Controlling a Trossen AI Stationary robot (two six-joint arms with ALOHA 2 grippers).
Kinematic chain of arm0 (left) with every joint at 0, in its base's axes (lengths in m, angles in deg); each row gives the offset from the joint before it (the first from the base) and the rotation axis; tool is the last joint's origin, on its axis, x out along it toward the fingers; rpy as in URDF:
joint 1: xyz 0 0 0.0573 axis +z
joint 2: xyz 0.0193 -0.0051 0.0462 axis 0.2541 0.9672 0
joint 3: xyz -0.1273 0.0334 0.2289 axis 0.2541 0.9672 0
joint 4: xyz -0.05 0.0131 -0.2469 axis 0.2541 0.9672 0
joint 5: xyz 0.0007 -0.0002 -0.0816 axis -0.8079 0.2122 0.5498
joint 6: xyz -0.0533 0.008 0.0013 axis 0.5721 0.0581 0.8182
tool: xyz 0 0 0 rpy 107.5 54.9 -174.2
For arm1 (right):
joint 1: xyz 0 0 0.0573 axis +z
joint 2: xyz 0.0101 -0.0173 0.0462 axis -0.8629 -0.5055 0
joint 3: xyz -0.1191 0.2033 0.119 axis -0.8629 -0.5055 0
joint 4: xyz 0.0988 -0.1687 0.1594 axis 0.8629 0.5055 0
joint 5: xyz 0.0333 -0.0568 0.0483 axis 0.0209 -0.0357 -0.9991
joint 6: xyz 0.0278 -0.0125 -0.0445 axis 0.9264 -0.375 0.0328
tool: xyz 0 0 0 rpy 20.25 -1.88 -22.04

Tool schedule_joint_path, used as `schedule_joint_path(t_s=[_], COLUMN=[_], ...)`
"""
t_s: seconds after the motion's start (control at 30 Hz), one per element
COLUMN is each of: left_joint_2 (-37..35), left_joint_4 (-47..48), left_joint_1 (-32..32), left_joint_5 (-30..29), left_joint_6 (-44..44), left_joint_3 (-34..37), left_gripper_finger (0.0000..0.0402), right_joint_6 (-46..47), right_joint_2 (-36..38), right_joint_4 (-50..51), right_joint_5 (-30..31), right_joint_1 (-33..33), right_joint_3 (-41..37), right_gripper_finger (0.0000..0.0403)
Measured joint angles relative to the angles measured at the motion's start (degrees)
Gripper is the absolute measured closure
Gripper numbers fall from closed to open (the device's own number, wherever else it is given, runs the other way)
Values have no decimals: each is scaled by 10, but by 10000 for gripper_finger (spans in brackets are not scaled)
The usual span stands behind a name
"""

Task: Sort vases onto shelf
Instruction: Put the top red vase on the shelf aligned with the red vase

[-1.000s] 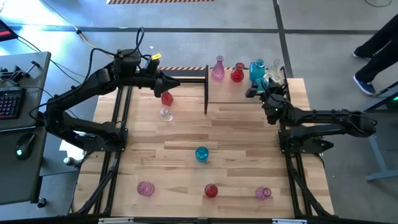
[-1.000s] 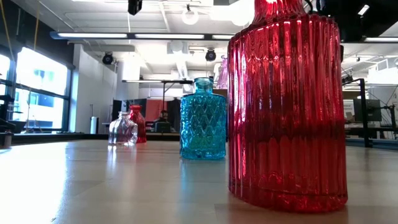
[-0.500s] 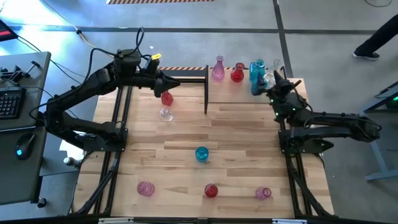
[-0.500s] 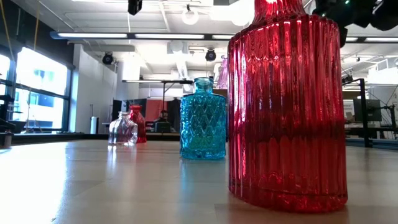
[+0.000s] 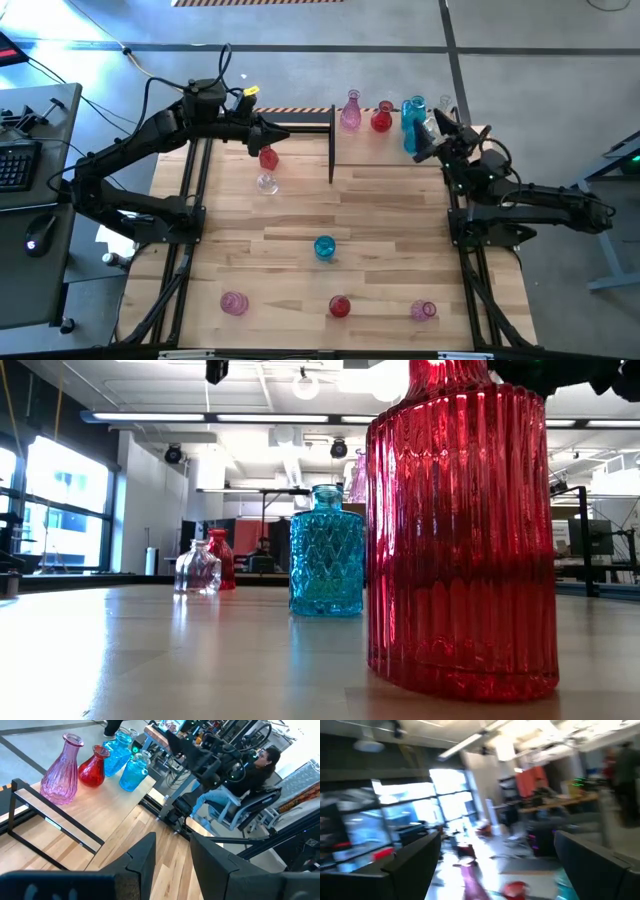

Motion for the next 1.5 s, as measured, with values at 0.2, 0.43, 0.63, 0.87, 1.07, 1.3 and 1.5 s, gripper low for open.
schedule_joint_path(t_s=[0.2, 0.43, 0.63, 0.87, 1.07, 1.3, 1.5], left_joint_2=[0, 0, 0, 18, 54, 109, 145], left_joint_4=[0, 0, -10, -13, -16, -26, -20], left_joint_1=[0, 0, 0, -2, -2, -1, 22], left_joint_5=[1, 3, 3, -17, -31, -29, -26], left_joint_6=[8, 106, 106, 105, 97, 95, 80], left_joint_3=[0, 0, 0, 0, 0, 0, 0], left_gripper_finger=[289, 289, 289, 289, 289, 289, 289], right_joint_6=[14, 64, 77, 63, 21, 25, 36], right_joint_2=[4, 4, 3, -10, -32, -62, -91], right_joint_4=[-8, -9, -9, 40, 156, 288, 390], right_joint_5=[-113, -181, -215, -258, -254, -246, -246], right_joint_1=[0, 0, 0, 0, 0, 0, 0], right_joint_3=[0, 0, 0, 59, 137, 218, 275], right_gripper_finger=[30, 30, 30, 30, 30, 30, 30])
